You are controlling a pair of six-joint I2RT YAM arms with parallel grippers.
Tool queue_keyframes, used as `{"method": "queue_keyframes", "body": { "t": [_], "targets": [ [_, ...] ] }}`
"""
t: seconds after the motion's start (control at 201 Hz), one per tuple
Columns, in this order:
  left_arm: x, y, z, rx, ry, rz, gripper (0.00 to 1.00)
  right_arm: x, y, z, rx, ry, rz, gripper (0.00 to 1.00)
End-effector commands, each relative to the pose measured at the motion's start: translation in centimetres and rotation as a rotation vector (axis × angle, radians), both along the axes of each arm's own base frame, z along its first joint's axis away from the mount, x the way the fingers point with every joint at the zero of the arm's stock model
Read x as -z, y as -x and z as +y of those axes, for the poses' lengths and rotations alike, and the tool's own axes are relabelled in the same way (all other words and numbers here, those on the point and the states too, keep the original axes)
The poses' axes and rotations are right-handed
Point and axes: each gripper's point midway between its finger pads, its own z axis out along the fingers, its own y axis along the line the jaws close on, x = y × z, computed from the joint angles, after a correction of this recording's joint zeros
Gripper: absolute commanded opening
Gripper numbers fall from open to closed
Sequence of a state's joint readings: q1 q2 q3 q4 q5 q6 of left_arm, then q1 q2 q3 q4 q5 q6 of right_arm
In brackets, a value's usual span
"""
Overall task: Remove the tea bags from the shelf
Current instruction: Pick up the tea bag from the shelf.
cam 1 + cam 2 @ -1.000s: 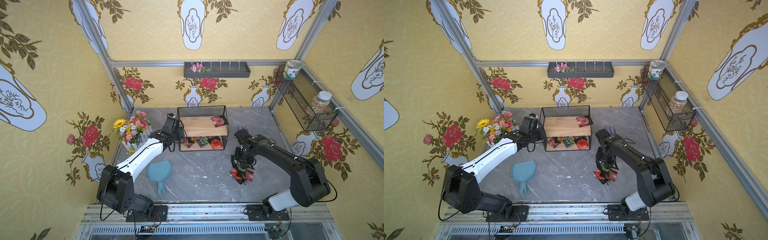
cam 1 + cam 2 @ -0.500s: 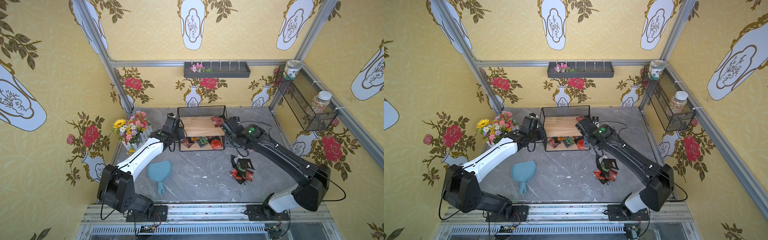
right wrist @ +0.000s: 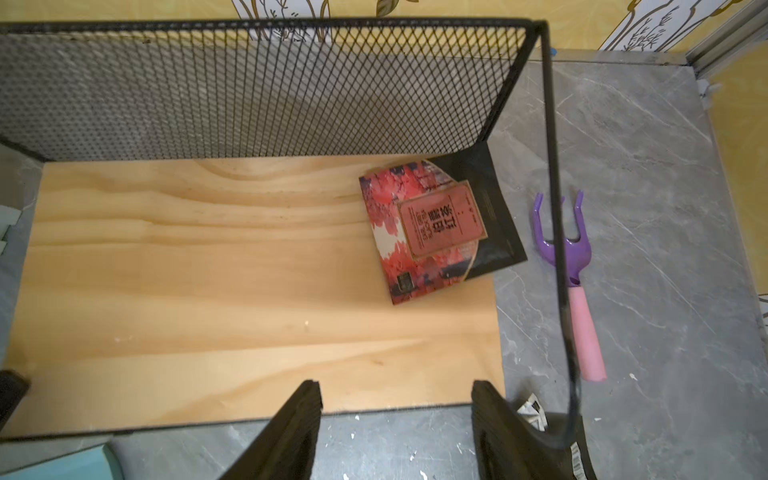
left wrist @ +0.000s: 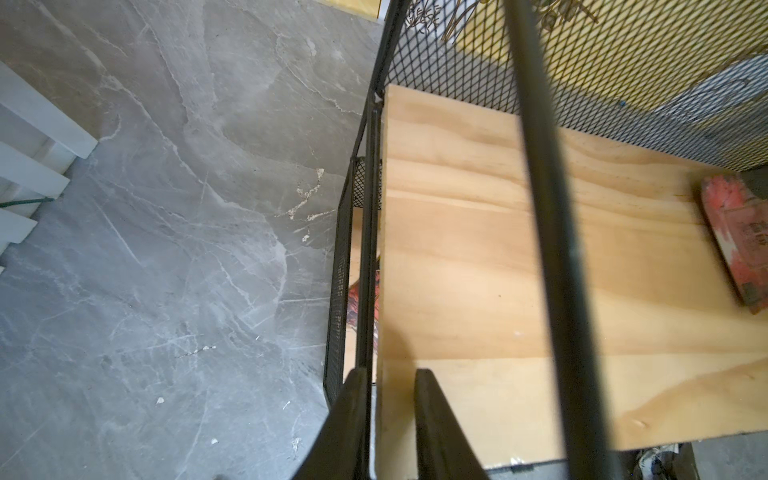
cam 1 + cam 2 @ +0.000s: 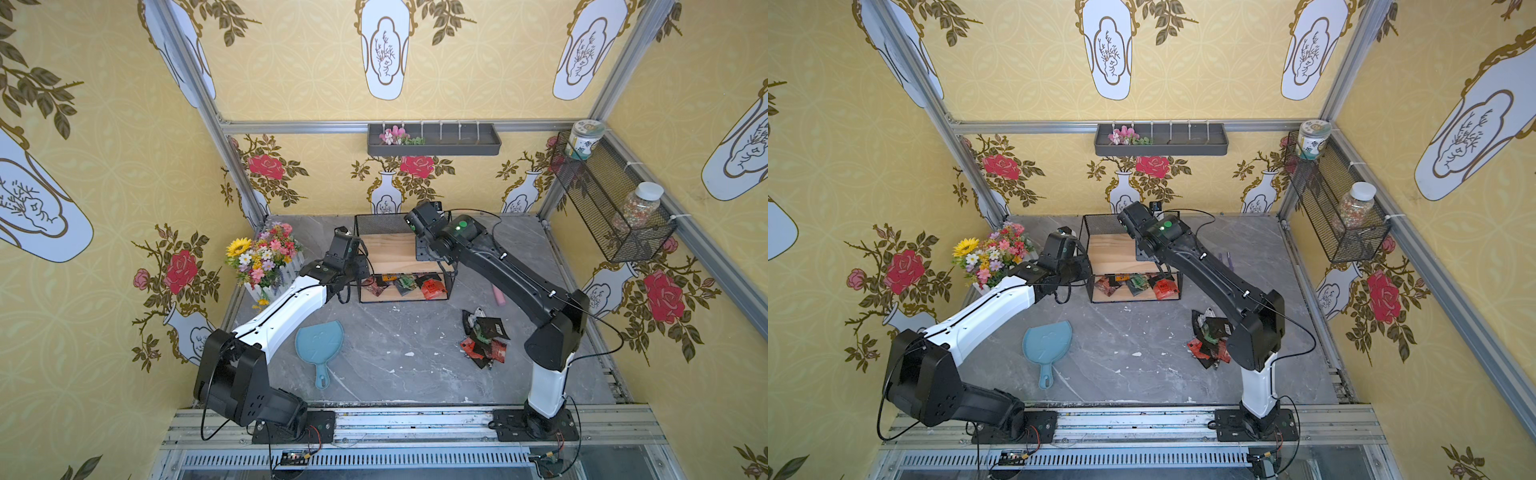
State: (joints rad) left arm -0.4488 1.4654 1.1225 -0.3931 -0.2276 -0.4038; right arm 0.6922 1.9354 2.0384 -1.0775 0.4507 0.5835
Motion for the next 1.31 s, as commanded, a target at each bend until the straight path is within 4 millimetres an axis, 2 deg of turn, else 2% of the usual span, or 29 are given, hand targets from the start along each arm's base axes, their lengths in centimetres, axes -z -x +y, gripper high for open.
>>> {"method": "queue_keyframes", "body": {
  "t": [0.0, 0.09, 0.124, 0.129, 0.179, 0.319, 0.513, 0.861, 1.085, 1.304],
  "targets": [
    [1.8, 1.4, 0.3, 0.014, -0.021, 0.080, 0.25, 0.6, -1.4, -0.3, 0.011, 0.026, 0.012, 0.65],
    [1.7, 1.4, 0.3, 0.014, -0.021, 0.078, 0.25, 1.2, -2.8, -0.2, 0.016, 0.006, 0.017, 0.68],
    [1.7, 1.5, 0.3, 0.013, -0.022, 0.078, 0.25, 2.1, -3.1, -0.3, 0.020, 0.017, 0.037, 0.68],
    [1.7, 1.5, 0.3, 0.013, -0.022, 0.078, 0.25, 1.5, -3.4, -0.2, 0.022, 0.005, 0.023, 0.69],
    [1.8, 1.5, 0.3, 0.013, -0.023, 0.079, 0.25, 1.5, -3.9, -0.2, 0.028, 0.000, 0.019, 0.71],
    [1.8, 1.4, 0.3, 0.011, -0.024, 0.081, 0.25, 2.5, -5.0, 0.0, 0.030, 0.000, 0.030, 0.75],
    [1.7, 1.3, 0.3, 0.015, -0.024, 0.077, 0.25, 4.2, -5.9, -0.6, 0.055, 0.031, 0.051, 0.78],
    [1.8, 1.3, 0.3, 0.017, -0.030, 0.079, 0.25, 4.9, -6.6, -0.7, 0.040, 0.114, 0.026, 0.83],
    [1.6, 1.3, 0.3, 0.016, -0.029, 0.077, 0.25, 6.6, -6.9, -2.1, 0.077, 0.140, 0.059, 0.83],
    [1.4, 1.2, 0.3, 0.014, -0.031, 0.073, 0.25, 9.3, -6.1, -1.3, 0.043, 0.099, 0.151, 0.76]
  ]
}}
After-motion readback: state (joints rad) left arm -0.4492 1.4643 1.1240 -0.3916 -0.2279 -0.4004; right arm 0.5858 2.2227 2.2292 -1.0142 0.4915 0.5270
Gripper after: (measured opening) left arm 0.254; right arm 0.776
